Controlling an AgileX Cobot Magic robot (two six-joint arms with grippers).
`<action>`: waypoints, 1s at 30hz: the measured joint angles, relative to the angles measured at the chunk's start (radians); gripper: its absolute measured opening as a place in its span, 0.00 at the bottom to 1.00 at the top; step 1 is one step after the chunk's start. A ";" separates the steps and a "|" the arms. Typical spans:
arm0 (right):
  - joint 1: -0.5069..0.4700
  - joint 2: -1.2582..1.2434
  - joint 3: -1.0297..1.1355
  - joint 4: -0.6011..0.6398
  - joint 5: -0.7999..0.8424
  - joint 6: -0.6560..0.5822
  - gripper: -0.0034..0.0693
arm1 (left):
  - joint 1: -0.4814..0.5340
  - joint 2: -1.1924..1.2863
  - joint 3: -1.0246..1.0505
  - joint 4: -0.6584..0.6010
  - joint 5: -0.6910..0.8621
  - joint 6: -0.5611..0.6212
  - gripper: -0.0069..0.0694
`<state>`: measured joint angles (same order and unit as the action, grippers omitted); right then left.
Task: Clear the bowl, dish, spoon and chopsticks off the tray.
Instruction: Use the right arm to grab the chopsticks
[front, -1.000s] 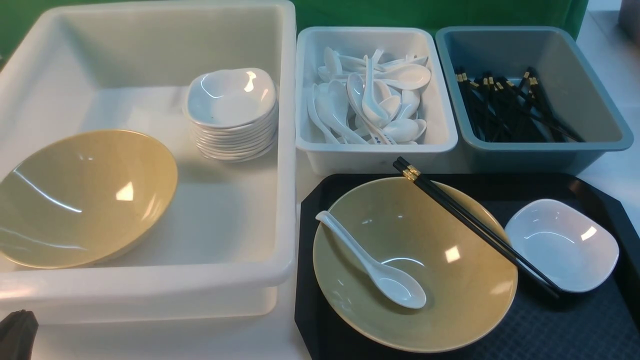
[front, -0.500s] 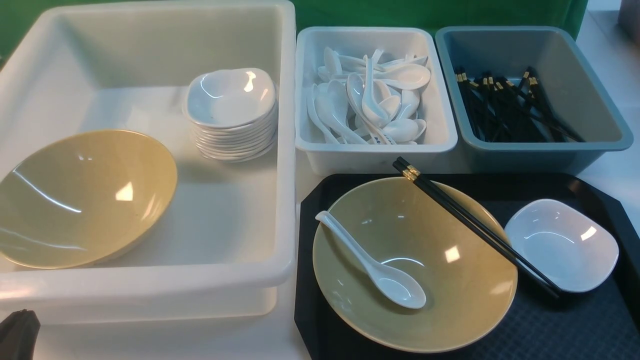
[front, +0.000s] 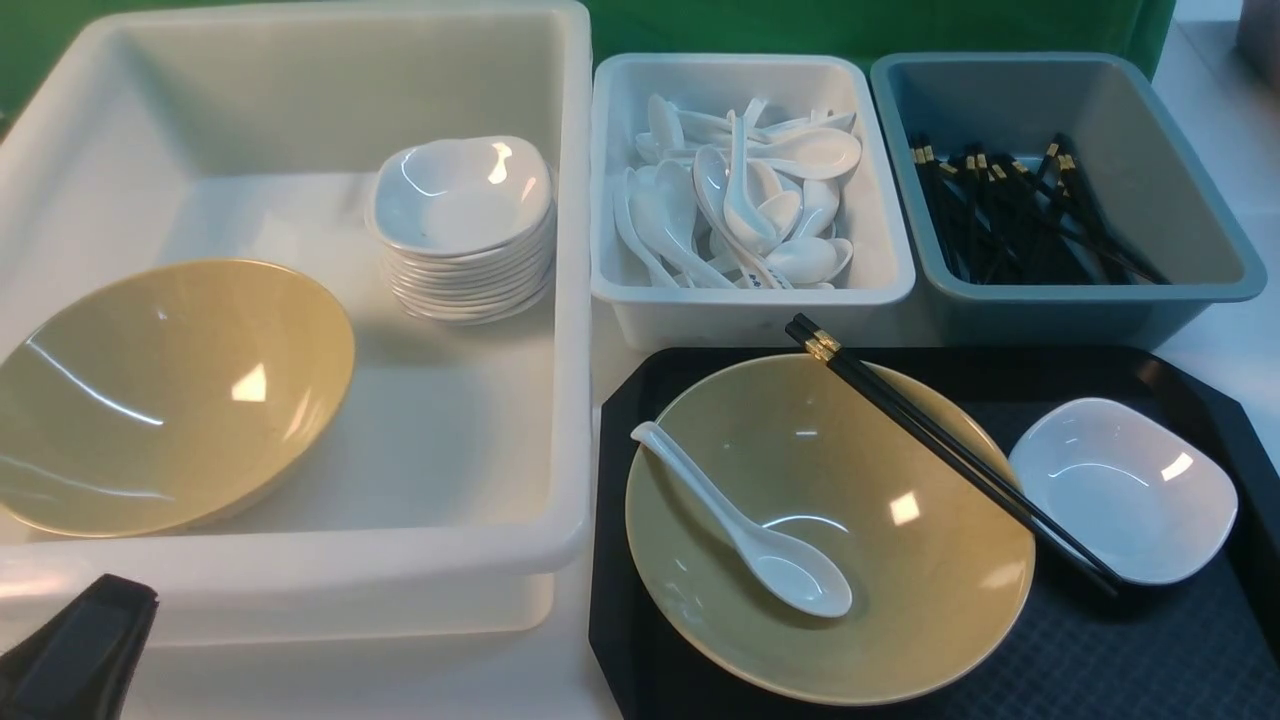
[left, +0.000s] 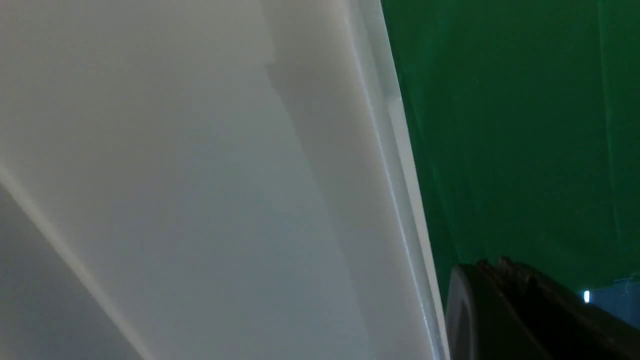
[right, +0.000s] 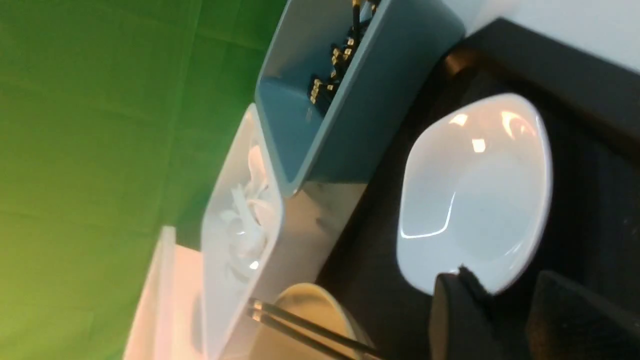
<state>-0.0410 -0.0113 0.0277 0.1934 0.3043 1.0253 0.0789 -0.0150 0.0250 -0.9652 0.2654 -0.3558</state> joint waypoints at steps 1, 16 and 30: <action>0.000 0.000 0.000 -0.016 0.000 -0.027 0.38 | 0.000 0.000 0.000 -0.015 -0.001 0.000 0.08; 0.140 0.070 -0.279 0.034 0.085 -0.695 0.29 | 0.000 0.058 -0.318 0.096 0.108 0.509 0.08; 0.196 0.948 -1.086 -0.006 0.824 -1.466 0.09 | -0.123 0.777 -0.981 0.742 0.907 0.643 0.08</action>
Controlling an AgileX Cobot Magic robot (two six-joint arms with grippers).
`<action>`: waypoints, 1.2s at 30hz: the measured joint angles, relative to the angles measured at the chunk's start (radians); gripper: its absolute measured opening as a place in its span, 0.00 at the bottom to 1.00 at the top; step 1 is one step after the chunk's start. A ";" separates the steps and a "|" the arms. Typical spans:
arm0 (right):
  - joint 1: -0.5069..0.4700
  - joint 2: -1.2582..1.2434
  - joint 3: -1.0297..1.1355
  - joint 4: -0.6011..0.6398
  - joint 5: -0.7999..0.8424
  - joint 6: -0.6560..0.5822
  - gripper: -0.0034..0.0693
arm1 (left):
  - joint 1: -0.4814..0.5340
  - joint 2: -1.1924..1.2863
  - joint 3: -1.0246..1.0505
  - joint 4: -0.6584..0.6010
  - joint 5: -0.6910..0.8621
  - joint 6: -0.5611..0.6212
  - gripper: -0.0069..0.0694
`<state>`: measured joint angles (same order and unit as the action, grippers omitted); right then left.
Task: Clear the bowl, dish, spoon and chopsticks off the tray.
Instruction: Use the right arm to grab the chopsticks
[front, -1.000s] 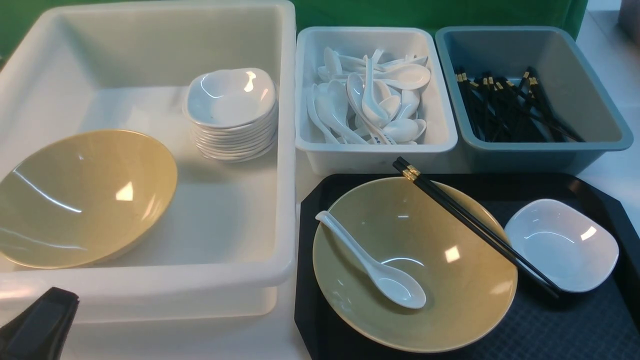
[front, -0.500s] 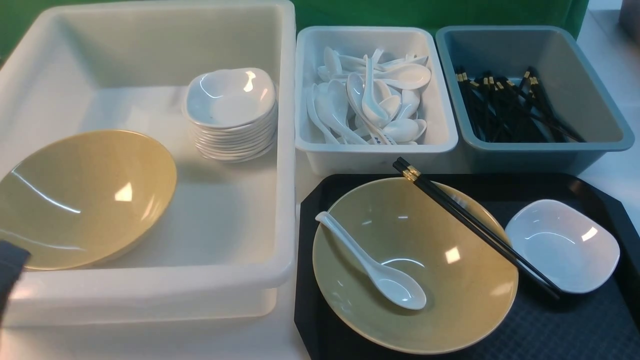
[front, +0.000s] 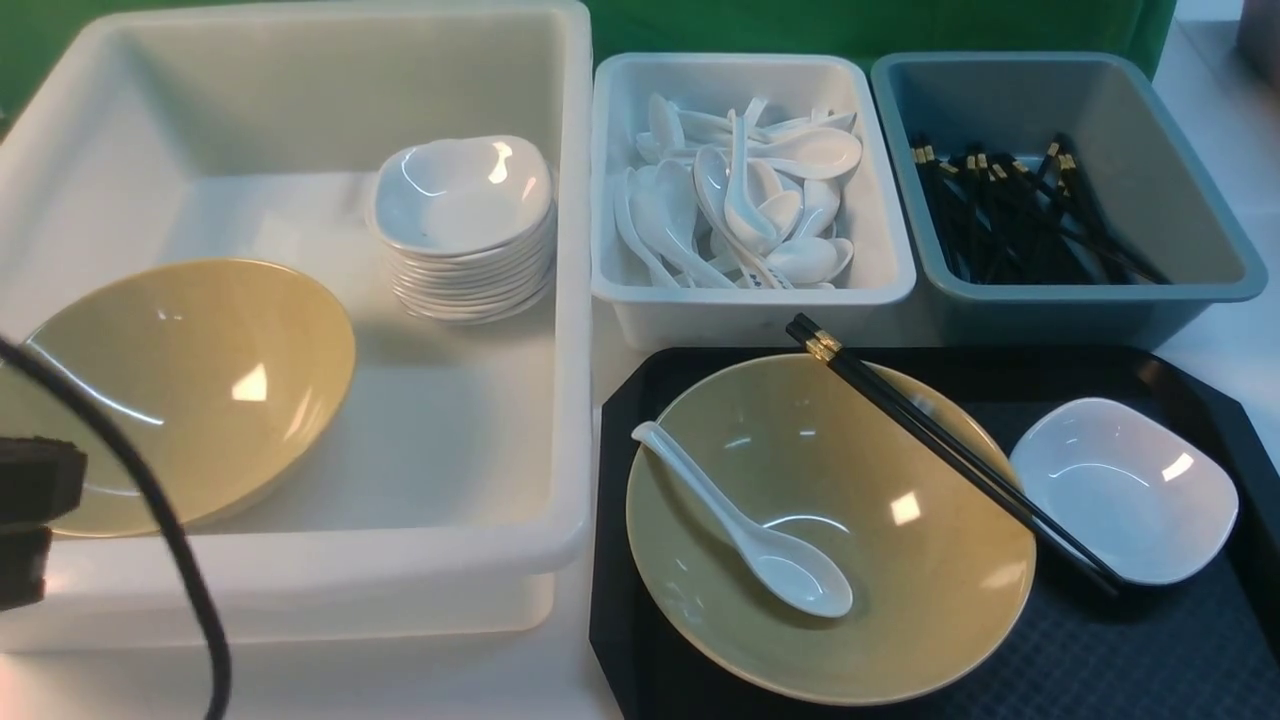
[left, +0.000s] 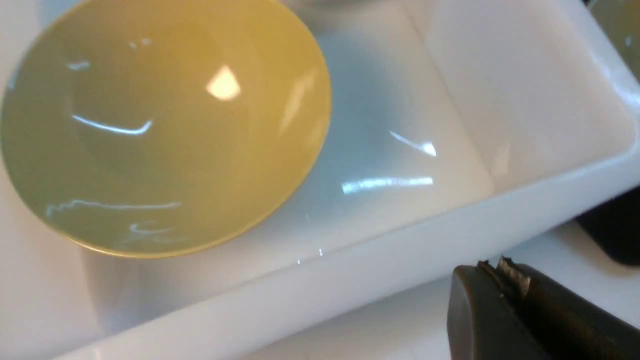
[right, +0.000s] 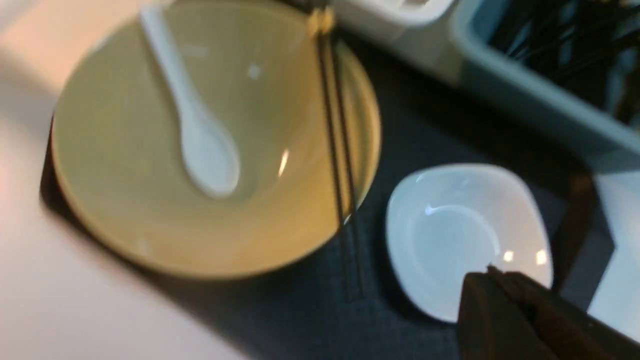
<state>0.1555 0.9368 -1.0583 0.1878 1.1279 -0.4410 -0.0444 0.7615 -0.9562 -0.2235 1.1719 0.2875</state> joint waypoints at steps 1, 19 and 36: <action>0.020 0.043 -0.032 -0.003 0.030 -0.021 0.09 | -0.046 0.041 -0.028 0.016 0.030 0.000 0.08; 0.283 0.681 -0.371 -0.029 0.079 -0.079 0.50 | -0.578 0.499 -0.237 0.027 0.030 0.033 0.08; 0.283 0.914 -0.403 -0.115 0.031 -0.015 0.64 | -0.585 0.523 -0.237 0.143 0.023 0.038 0.08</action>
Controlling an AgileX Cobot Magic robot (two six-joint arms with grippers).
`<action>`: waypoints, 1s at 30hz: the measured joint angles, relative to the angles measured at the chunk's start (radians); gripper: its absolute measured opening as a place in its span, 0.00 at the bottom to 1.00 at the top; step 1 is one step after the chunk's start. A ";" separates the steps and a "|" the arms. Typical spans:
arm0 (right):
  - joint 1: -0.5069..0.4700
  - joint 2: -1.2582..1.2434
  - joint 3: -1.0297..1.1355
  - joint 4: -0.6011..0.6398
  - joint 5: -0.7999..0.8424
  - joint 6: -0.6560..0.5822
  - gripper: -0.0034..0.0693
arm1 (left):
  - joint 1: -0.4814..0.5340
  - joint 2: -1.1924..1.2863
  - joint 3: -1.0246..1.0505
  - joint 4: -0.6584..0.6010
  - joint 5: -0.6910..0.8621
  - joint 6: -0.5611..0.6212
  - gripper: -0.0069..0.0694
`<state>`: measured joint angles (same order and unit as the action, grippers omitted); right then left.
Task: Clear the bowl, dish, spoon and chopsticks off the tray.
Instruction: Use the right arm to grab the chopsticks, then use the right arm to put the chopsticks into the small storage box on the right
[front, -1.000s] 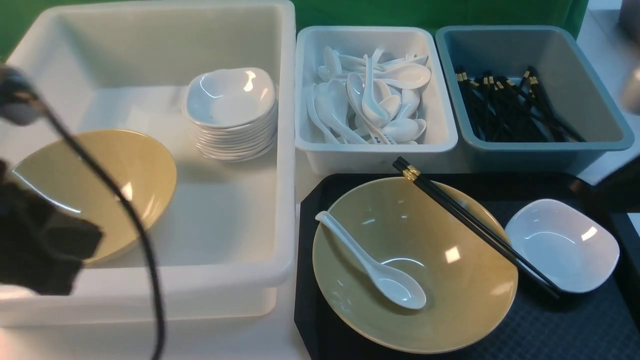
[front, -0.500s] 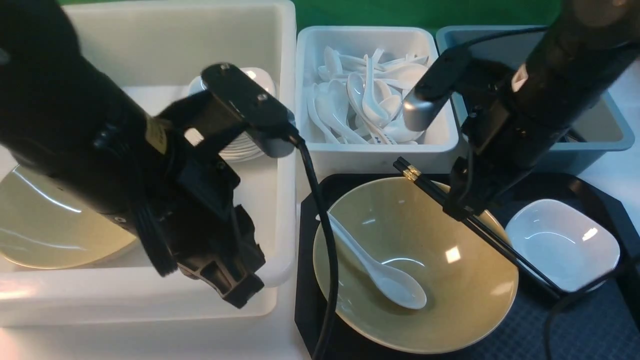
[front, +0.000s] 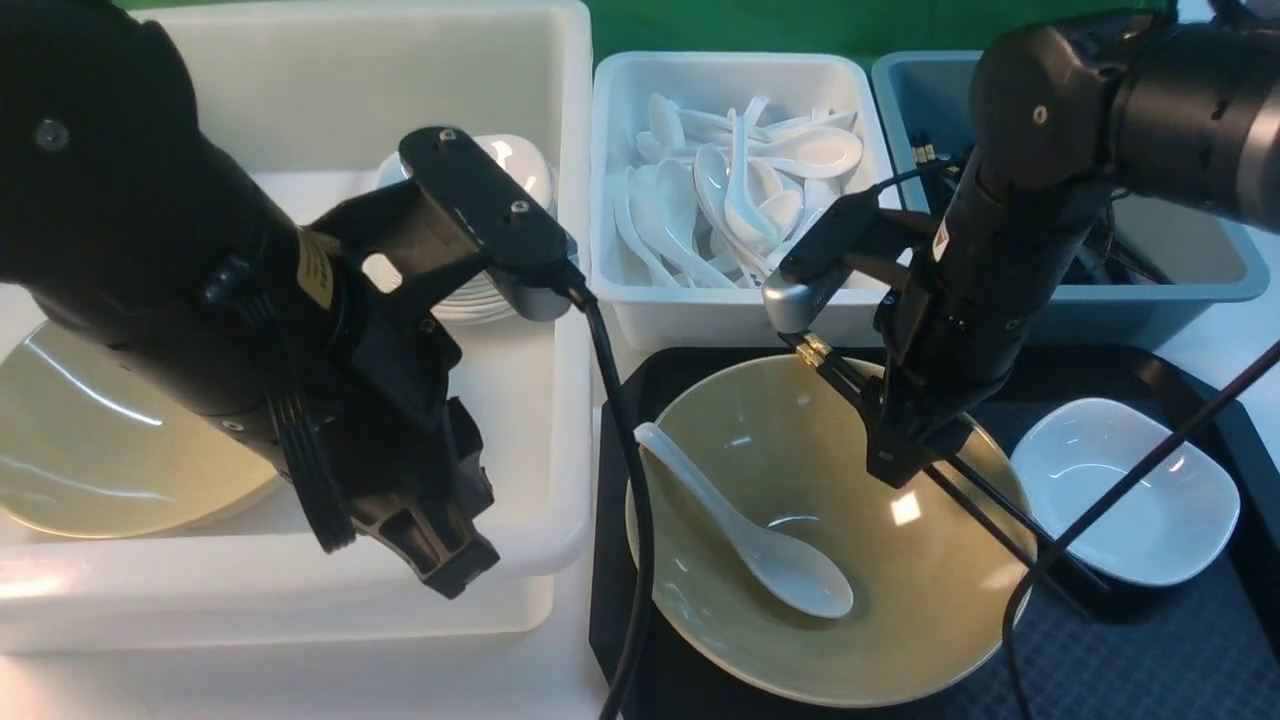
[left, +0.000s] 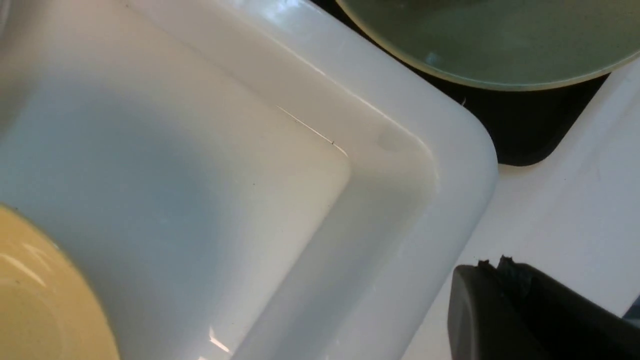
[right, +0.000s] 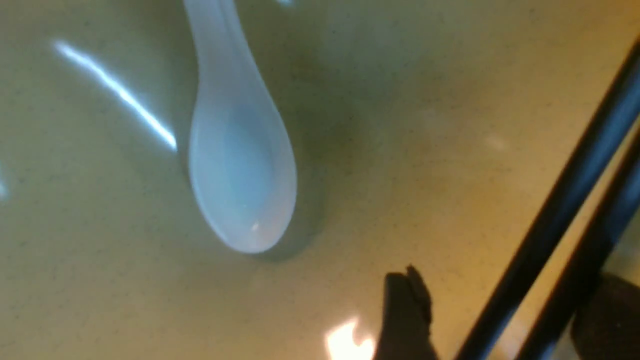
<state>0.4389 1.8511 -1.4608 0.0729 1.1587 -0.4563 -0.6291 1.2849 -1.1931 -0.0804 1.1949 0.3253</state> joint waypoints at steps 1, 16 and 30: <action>0.000 0.004 0.000 -0.006 -0.003 0.016 0.61 | 0.000 0.000 0.000 0.004 -0.005 0.000 0.08; 0.003 -0.099 -0.017 -0.099 0.009 0.123 0.24 | 0.000 0.000 0.000 0.014 -0.031 -0.004 0.08; -0.269 -0.044 -0.315 -0.112 -0.444 0.368 0.24 | 0.000 0.287 -0.179 -0.256 -0.487 0.100 0.08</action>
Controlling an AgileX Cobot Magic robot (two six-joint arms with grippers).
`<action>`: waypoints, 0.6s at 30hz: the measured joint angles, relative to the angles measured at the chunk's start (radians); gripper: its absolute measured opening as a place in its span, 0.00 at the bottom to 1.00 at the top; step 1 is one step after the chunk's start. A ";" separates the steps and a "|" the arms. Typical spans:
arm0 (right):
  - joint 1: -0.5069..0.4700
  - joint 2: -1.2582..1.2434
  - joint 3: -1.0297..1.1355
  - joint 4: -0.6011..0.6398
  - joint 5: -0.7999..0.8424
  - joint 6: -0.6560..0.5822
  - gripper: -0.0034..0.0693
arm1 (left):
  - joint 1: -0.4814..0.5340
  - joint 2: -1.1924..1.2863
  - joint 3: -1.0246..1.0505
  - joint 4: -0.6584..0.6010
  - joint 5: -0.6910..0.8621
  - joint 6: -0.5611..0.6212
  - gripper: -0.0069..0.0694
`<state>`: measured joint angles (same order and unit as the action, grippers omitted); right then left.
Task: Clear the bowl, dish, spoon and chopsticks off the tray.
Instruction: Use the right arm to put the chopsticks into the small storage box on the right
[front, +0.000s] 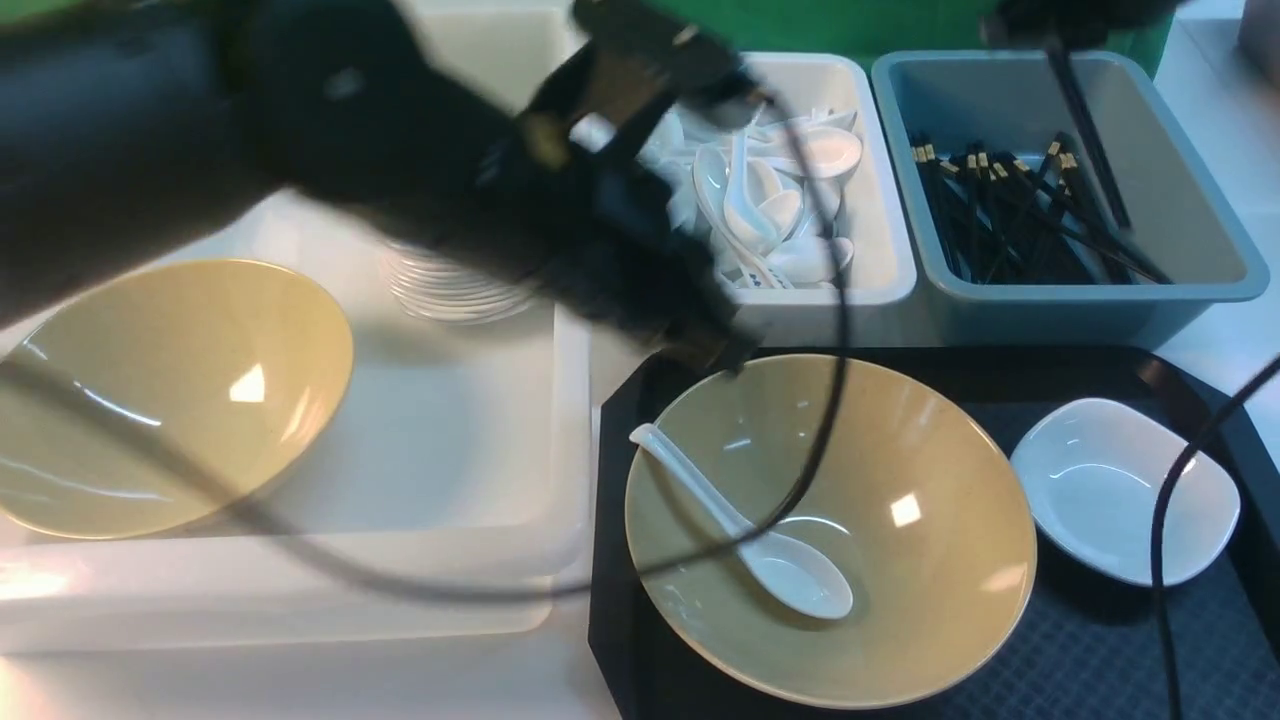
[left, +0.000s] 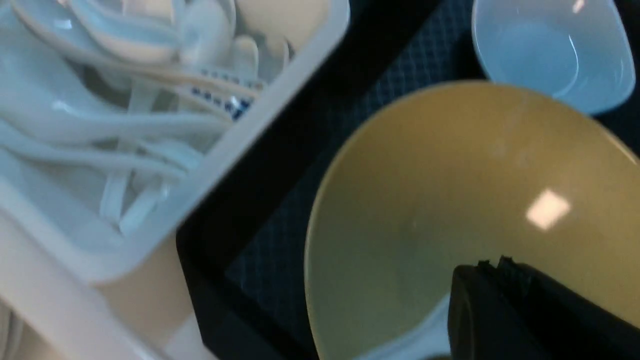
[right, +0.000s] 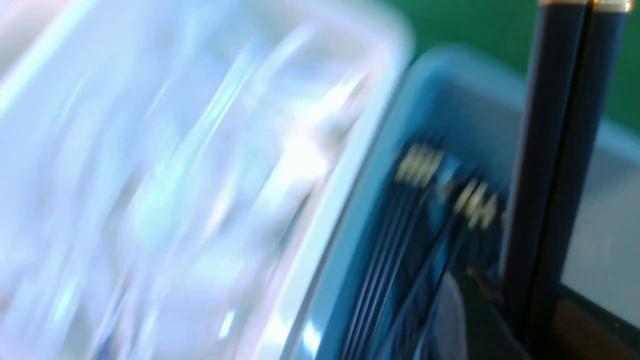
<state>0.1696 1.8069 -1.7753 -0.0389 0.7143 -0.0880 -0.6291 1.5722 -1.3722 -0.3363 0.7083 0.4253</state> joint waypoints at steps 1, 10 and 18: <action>-0.022 0.035 -0.015 0.000 -0.075 0.047 0.24 | 0.000 0.040 -0.056 0.000 0.002 0.008 0.08; -0.106 0.283 -0.084 0.000 -0.269 0.151 0.40 | 0.000 0.081 -0.257 0.054 0.080 0.015 0.08; -0.127 0.283 -0.202 0.002 0.119 0.138 0.84 | 0.000 -0.053 -0.254 0.168 0.265 -0.041 0.08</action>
<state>0.0425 2.0896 -1.9776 -0.0367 0.8328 0.0497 -0.6291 1.5191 -1.6263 -0.1687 0.9738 0.3843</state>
